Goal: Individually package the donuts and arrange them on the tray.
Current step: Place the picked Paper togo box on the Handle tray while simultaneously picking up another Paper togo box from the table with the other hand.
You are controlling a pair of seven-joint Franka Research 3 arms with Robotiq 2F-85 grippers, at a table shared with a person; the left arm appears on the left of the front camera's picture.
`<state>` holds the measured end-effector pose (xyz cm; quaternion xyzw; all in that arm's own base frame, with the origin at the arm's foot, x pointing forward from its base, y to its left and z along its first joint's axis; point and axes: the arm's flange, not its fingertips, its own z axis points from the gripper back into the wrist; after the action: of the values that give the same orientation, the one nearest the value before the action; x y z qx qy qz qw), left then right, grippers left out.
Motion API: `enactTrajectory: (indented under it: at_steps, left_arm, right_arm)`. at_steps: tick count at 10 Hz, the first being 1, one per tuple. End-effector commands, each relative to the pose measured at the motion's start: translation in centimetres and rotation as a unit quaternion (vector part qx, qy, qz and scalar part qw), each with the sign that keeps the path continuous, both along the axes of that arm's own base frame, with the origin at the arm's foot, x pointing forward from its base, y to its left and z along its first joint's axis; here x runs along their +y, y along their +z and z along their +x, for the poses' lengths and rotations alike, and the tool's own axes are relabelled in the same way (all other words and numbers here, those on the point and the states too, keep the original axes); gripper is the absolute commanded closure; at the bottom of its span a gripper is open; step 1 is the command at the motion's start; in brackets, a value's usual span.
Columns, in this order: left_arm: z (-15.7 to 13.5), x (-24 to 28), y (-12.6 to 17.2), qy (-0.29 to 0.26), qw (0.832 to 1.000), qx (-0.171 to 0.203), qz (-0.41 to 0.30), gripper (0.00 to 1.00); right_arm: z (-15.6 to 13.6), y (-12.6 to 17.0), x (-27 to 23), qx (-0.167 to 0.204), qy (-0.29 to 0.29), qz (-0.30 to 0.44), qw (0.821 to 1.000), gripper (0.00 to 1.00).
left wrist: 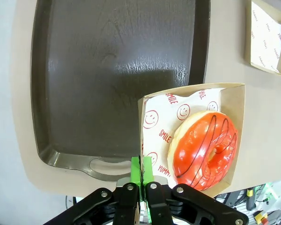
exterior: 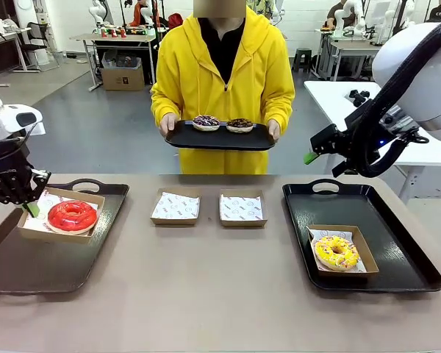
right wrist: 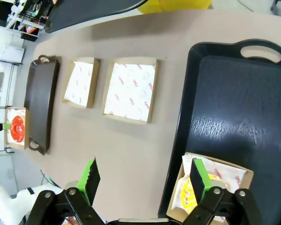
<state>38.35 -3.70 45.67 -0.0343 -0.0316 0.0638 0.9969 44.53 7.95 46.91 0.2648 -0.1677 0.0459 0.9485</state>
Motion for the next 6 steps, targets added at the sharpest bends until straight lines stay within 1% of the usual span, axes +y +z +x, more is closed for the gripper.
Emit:
enactTrajectory:
  at_steps: [1,2,3,4,6]
  left_arm:
    - [-0.2,0.0,0.2,0.002,1.0,-0.004,-0.004,0.99]
    - [0.0,0.0,0.0,0.0,1.0,0.0,0.0,0.99]
    - [0.6,-0.1,-0.6,-0.018,1.0,0.001,0.019,0.99]
    - [1.2,0.0,-1.2,-0.035,0.999,0.003,0.037,0.99]
    - [1.9,0.3,-2.3,-0.075,0.995,0.009,0.06,0.99]
  right_arm:
    - [0.0,0.0,0.0,0.0,0.0,0.0,1.0,0.0]
    - [0.4,0.3,1.4,0.011,-0.002,-0.044,0.999,0.0]
    - [1.3,0.8,4.0,0.015,-0.006,-0.102,0.995,0.0]
    - [2.6,1.3,6.8,0.036,-0.017,-0.155,0.987,0.0]
    - [5.6,1.2,10.5,0.056,-0.029,-0.192,0.979,0.0]
